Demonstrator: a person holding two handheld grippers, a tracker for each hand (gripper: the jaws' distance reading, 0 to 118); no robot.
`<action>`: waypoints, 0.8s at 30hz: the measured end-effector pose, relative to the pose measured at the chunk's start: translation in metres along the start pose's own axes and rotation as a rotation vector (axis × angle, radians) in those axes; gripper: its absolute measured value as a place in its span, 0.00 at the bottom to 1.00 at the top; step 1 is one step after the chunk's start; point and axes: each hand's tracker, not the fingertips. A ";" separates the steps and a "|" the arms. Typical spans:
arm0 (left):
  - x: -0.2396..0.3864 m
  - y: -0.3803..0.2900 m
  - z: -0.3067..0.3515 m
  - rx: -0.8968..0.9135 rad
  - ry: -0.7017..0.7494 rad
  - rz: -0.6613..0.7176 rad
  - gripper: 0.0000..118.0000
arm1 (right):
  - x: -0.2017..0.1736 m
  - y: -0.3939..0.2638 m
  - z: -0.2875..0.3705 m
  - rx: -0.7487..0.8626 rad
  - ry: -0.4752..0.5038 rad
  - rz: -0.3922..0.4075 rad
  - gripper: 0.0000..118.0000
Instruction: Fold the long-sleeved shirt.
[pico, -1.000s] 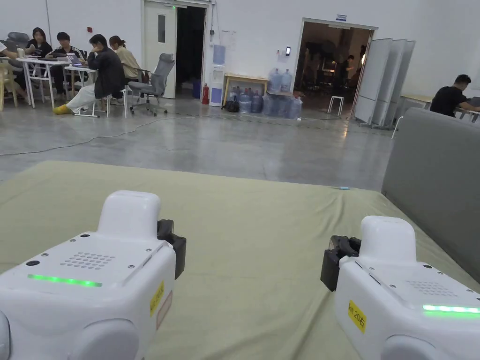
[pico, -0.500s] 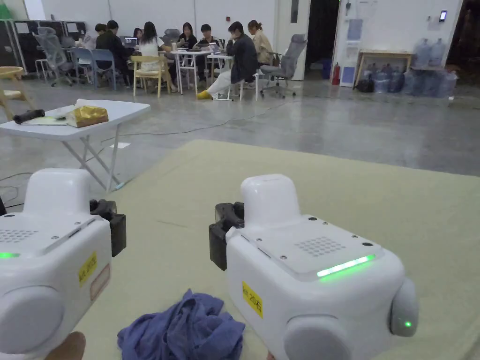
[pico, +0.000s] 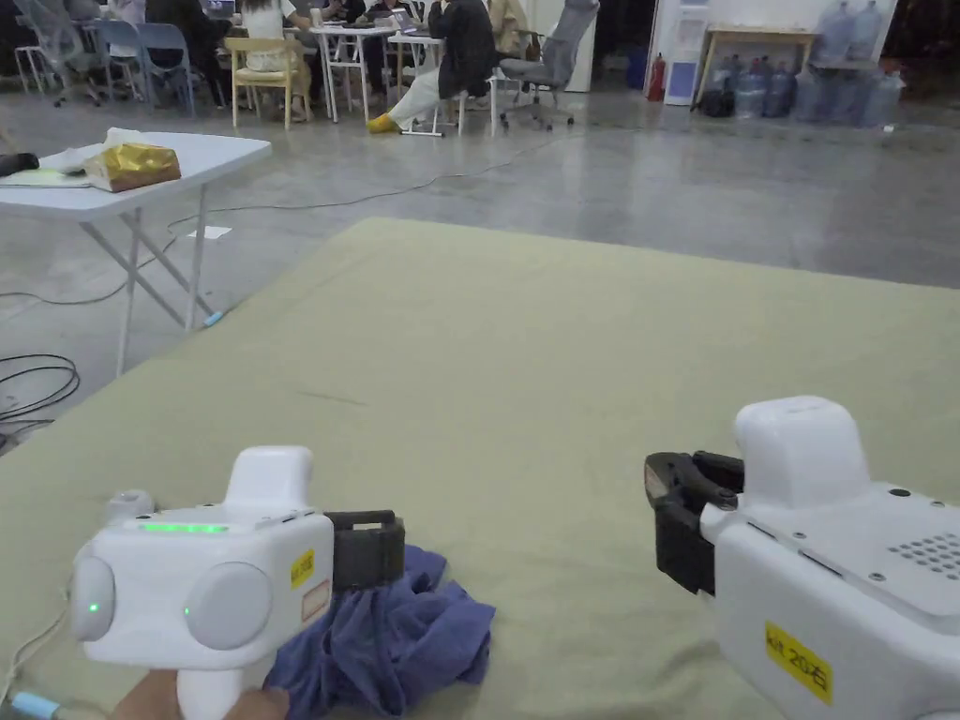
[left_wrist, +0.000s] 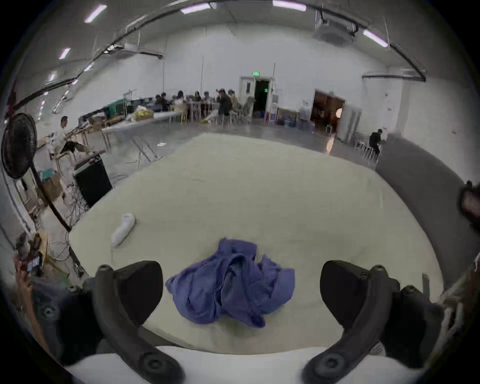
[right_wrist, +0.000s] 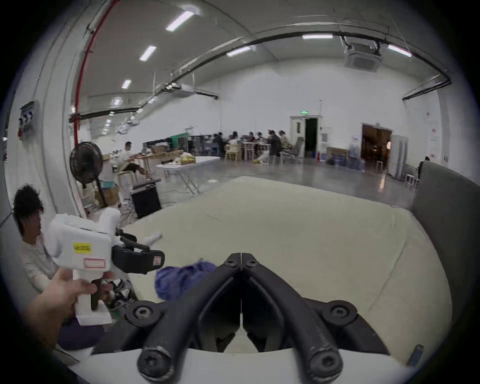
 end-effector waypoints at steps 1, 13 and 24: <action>-0.001 -0.003 -0.016 -0.040 0.002 0.005 0.99 | 0.003 -0.003 0.001 -0.006 -0.009 -0.002 0.00; 0.003 -0.035 -0.139 -0.360 0.011 0.097 0.11 | 0.031 -0.019 0.004 -0.059 -0.058 -0.020 0.00; 0.126 0.160 0.054 0.102 -0.398 -0.044 0.08 | 0.077 0.017 0.065 0.096 -0.087 -0.182 0.00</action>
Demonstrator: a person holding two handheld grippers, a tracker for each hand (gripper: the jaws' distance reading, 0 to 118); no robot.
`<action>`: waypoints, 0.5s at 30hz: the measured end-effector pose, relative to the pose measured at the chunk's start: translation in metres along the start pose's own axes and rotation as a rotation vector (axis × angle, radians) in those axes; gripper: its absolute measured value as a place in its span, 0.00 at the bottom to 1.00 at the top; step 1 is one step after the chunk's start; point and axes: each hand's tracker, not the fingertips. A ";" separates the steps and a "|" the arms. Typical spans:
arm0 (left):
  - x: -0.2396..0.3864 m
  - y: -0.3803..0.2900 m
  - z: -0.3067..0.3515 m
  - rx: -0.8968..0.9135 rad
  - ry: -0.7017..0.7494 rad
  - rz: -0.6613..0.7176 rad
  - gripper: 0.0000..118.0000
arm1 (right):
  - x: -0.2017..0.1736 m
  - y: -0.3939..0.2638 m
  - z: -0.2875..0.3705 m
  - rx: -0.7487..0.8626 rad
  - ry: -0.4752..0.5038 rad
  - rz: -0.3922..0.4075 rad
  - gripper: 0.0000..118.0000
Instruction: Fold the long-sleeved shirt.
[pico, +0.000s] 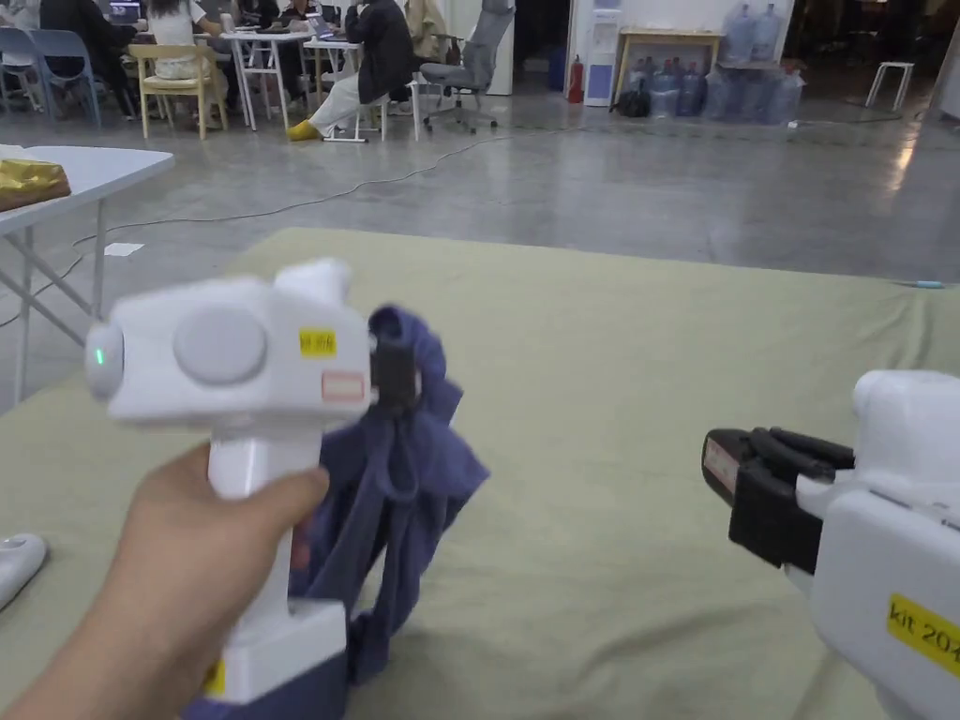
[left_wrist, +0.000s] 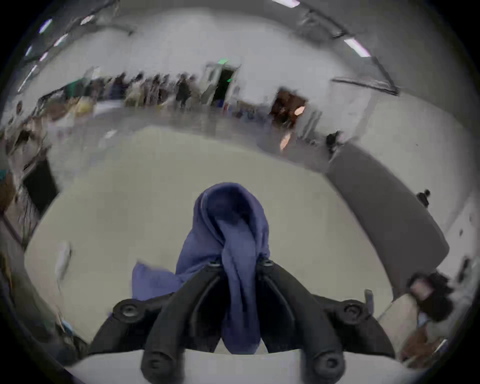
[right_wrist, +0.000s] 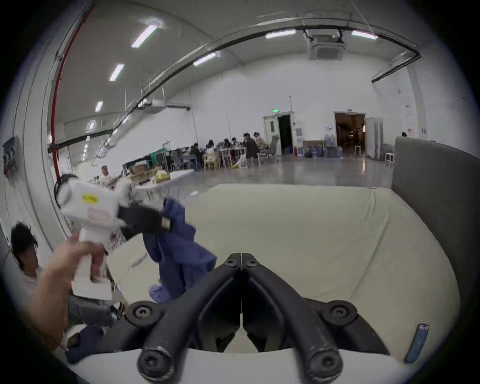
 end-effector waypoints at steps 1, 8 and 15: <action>0.022 0.016 0.011 0.029 -0.029 -0.022 0.08 | 0.004 0.007 0.008 0.029 -0.002 -0.011 0.00; 0.157 0.070 0.043 0.181 -0.229 -0.200 0.08 | 0.046 0.063 0.065 0.109 -0.012 -0.041 0.00; 0.230 -0.032 -0.073 -0.093 -0.243 -0.206 0.08 | 0.083 0.044 0.107 0.176 -0.175 -0.061 0.00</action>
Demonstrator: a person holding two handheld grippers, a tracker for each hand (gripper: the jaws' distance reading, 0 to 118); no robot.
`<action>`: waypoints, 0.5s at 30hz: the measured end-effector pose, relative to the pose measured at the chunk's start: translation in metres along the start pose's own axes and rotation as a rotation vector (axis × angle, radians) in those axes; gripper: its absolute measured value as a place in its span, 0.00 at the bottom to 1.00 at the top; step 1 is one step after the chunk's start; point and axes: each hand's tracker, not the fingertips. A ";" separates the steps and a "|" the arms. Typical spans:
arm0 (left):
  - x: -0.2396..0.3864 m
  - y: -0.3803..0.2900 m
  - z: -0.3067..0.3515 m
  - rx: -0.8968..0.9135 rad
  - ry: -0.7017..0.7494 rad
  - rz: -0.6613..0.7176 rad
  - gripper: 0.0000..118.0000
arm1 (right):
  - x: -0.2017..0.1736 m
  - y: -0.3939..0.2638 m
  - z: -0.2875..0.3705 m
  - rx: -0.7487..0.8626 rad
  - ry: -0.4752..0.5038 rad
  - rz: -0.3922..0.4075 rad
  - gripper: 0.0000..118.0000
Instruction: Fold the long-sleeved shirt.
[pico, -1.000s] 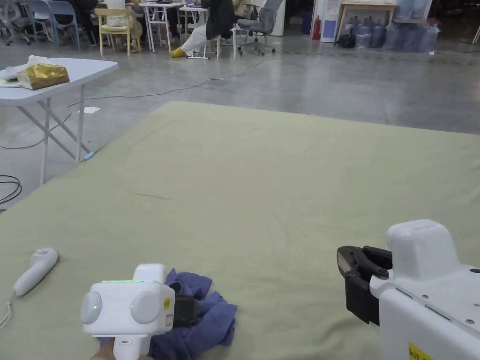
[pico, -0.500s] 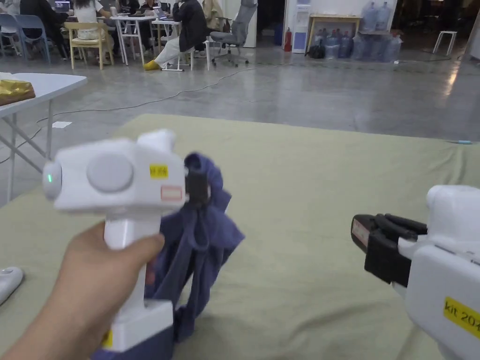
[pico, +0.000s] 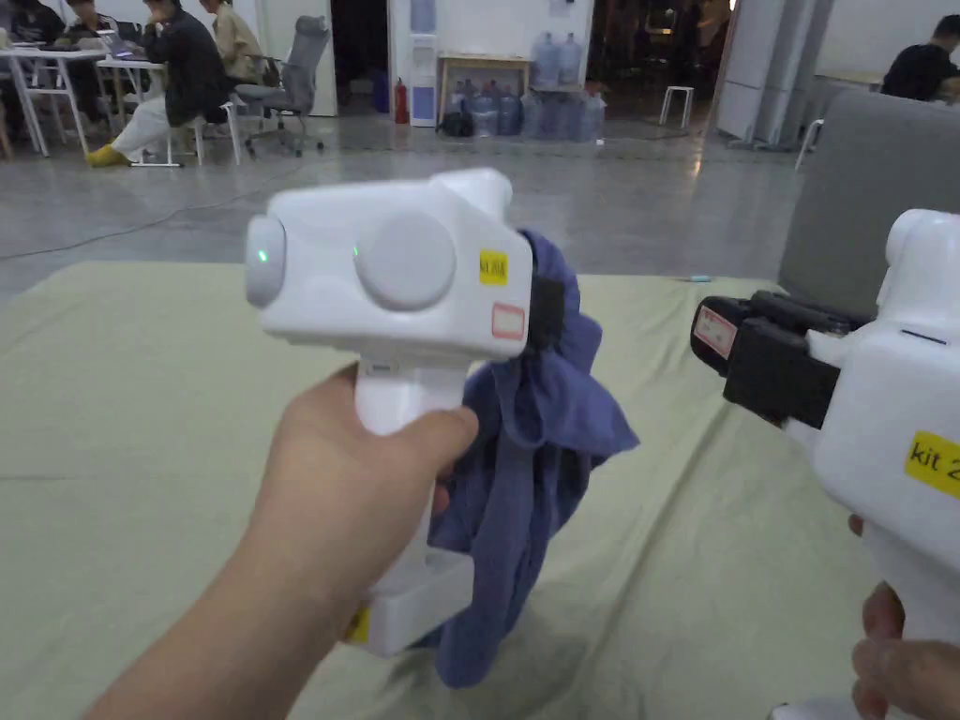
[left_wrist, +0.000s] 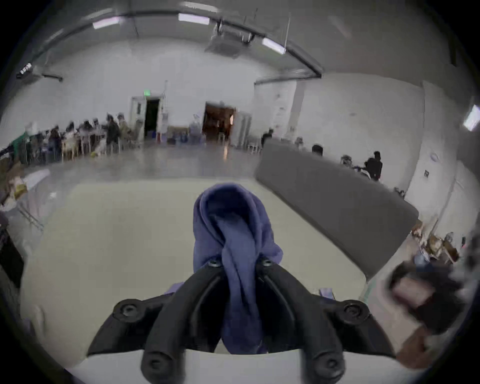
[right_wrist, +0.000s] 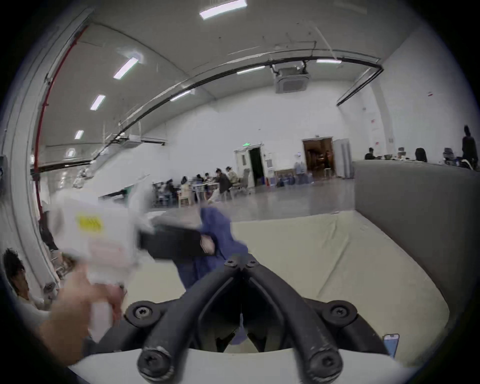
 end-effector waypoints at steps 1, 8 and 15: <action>0.004 -0.022 -0.027 -0.077 0.001 0.005 0.08 | 0.007 -0.005 0.002 -0.013 -0.008 -0.003 0.00; 0.009 -0.190 -0.175 -0.464 -0.111 0.226 0.89 | 0.045 -0.054 0.016 -0.119 -0.106 -0.050 0.00; -0.022 -0.127 -0.082 -0.108 -0.163 0.239 0.90 | 0.052 -0.057 0.023 -0.051 -0.139 -0.027 0.00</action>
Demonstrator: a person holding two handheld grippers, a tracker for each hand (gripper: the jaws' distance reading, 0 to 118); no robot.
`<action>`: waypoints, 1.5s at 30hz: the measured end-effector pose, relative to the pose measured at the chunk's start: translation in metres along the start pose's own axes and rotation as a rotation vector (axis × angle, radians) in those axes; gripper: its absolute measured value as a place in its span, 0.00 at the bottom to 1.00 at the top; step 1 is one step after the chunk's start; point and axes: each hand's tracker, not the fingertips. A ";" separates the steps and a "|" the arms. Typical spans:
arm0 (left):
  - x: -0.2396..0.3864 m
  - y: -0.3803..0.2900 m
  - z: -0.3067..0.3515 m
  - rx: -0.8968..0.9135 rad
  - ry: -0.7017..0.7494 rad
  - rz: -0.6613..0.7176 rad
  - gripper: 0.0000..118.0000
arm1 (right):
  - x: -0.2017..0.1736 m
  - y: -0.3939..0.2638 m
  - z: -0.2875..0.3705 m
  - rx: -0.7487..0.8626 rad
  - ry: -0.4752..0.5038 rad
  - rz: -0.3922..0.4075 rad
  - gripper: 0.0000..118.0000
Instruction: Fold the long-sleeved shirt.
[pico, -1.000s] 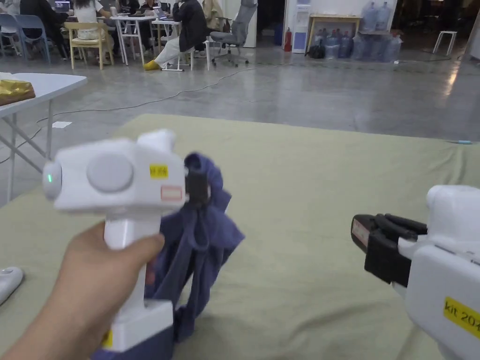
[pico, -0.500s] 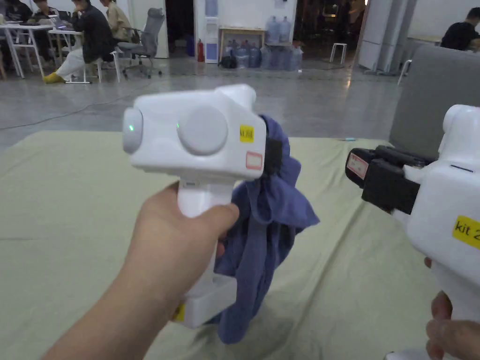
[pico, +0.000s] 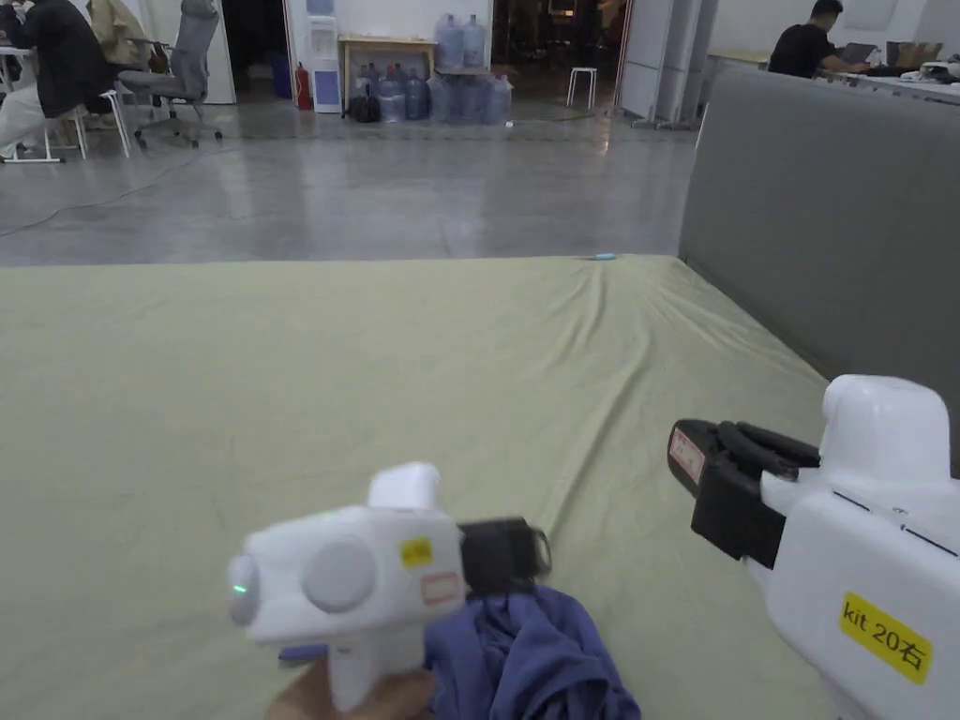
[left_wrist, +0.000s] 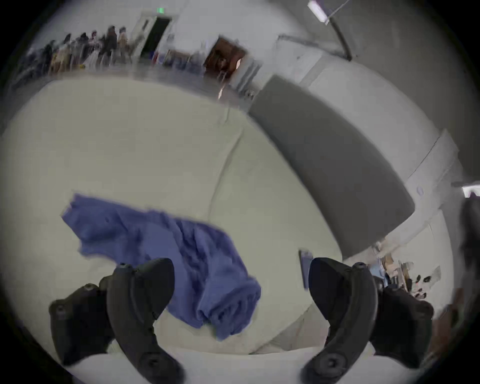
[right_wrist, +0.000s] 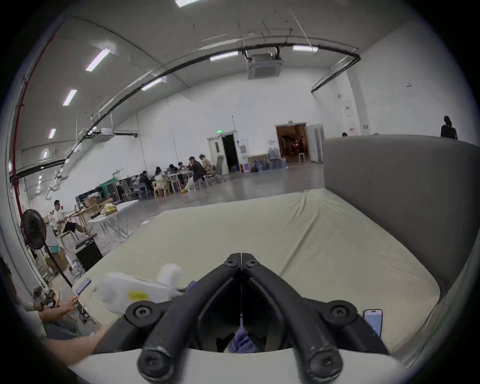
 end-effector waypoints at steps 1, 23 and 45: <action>-0.003 0.013 0.024 0.059 0.020 -0.022 0.89 | -0.003 -0.001 0.001 0.007 0.006 0.009 0.00; -0.145 0.024 -0.067 -0.224 0.391 -0.104 0.80 | 0.010 -0.113 -0.068 -0.412 0.062 -0.085 0.00; -0.122 0.019 -0.023 -0.219 0.335 -0.066 0.00 | 0.083 -0.168 -0.228 -0.804 -0.113 -0.204 0.43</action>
